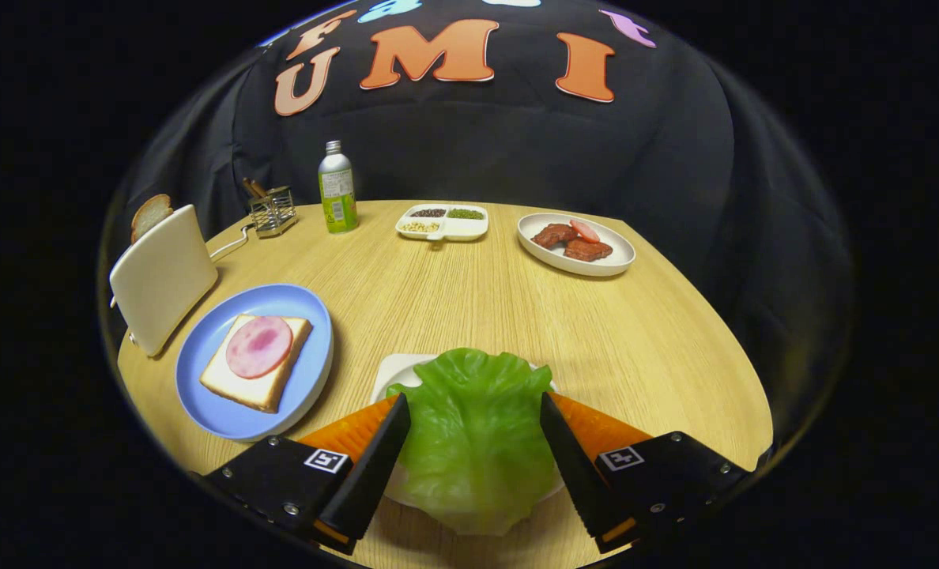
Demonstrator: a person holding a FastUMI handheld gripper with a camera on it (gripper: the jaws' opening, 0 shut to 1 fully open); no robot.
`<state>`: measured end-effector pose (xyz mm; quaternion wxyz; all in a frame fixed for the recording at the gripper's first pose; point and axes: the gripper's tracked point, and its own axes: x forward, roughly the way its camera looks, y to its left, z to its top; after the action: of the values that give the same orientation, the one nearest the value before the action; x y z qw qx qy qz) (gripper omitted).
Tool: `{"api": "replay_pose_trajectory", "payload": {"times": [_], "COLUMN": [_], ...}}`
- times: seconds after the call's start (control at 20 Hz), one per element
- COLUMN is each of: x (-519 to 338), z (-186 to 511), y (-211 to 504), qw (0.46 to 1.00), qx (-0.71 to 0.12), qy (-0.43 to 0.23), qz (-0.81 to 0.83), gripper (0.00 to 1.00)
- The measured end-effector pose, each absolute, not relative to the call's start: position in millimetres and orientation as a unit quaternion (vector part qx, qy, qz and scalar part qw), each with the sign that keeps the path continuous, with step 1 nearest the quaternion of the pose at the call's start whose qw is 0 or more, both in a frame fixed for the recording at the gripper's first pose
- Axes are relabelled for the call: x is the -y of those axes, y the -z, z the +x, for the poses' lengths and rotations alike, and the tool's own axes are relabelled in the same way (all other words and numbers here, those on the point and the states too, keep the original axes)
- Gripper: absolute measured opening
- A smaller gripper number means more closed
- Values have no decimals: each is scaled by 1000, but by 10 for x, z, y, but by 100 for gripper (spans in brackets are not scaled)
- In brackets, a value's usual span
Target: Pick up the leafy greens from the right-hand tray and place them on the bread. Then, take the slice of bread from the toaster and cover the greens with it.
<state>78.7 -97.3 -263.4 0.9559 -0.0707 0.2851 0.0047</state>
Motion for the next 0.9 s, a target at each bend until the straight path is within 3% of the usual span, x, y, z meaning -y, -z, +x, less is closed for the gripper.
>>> {"api": "replay_pose_trajectory", "payload": {"times": [0.5, 0.9], "x": [980, 896], "z": [732, 695], "y": [2816, 2847], "qw": [950, 948], "qx": [-306, -313], "qy": [0, -13], "qz": [-55, -47], "gripper": [94, 60]}}
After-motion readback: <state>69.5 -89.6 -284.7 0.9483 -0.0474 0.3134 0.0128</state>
